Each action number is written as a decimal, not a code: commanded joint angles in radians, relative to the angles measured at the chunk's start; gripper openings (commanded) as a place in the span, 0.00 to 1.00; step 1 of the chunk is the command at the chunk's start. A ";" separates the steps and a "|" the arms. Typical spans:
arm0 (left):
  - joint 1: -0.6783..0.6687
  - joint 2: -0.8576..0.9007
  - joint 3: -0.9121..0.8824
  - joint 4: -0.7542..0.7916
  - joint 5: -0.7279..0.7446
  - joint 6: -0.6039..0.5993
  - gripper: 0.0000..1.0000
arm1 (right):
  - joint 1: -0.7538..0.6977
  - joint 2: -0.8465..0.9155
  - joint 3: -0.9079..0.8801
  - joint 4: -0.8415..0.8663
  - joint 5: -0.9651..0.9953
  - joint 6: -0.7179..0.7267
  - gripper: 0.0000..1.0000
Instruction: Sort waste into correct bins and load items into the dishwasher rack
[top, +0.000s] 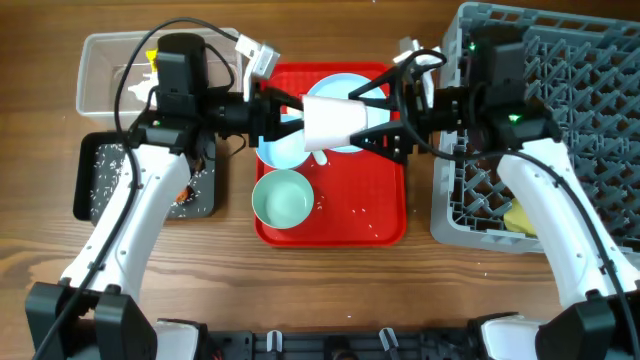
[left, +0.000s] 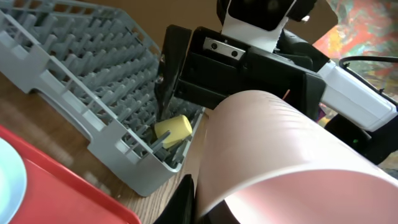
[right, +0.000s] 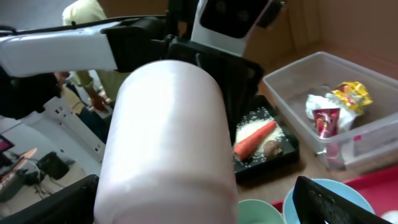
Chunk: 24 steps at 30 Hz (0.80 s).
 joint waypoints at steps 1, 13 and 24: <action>-0.011 0.010 0.003 0.003 0.029 0.002 0.04 | 0.029 -0.016 0.007 0.016 -0.028 0.011 1.00; -0.011 0.010 0.003 0.003 0.029 0.003 0.04 | 0.041 -0.016 0.007 0.036 -0.091 0.013 0.66; -0.011 0.010 0.003 0.002 0.018 0.002 0.47 | 0.061 -0.016 0.007 0.036 -0.098 0.010 0.56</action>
